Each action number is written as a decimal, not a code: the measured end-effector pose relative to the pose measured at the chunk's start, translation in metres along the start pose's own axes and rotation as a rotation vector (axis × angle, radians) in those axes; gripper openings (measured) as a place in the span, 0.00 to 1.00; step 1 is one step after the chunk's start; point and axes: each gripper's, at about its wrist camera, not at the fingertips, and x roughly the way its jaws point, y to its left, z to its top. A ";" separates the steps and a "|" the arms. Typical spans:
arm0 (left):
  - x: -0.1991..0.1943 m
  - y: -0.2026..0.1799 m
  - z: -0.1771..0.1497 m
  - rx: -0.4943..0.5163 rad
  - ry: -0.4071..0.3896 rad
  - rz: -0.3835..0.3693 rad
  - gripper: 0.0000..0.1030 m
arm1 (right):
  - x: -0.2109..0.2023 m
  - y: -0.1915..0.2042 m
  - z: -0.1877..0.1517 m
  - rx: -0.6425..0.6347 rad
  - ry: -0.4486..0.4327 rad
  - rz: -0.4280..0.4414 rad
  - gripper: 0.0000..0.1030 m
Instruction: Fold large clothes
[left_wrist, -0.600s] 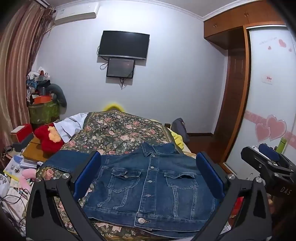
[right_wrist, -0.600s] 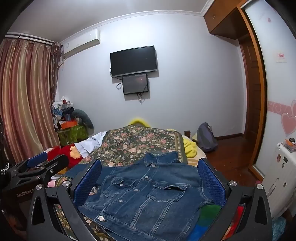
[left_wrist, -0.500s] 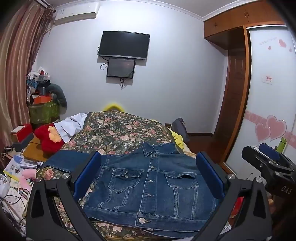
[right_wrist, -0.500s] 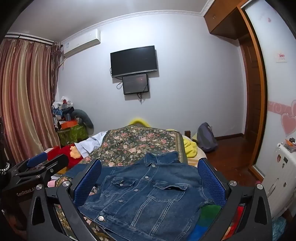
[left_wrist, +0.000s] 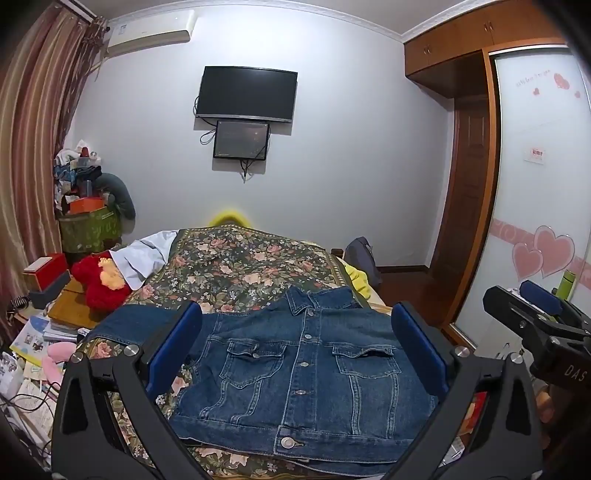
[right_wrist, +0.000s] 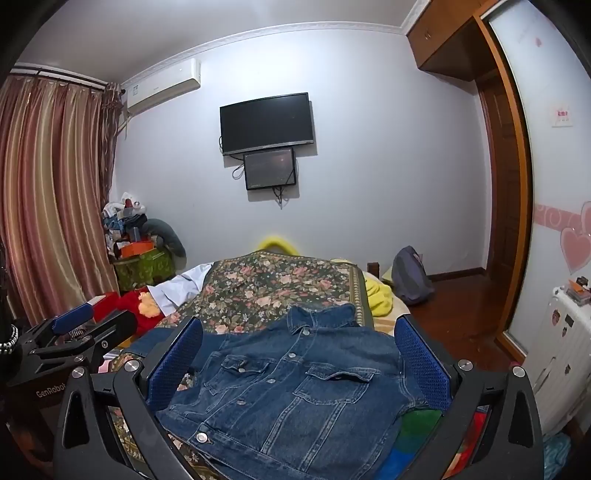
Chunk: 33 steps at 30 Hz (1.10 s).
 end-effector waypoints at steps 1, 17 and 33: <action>0.000 0.000 0.000 0.000 -0.002 0.003 1.00 | 0.000 0.000 0.000 0.000 0.000 0.000 1.00; 0.000 0.000 0.003 -0.002 -0.005 0.010 1.00 | -0.003 0.001 0.004 0.004 0.000 0.001 1.00; 0.003 0.003 0.002 -0.023 0.009 0.004 1.00 | -0.003 0.000 0.004 0.004 0.002 0.002 1.00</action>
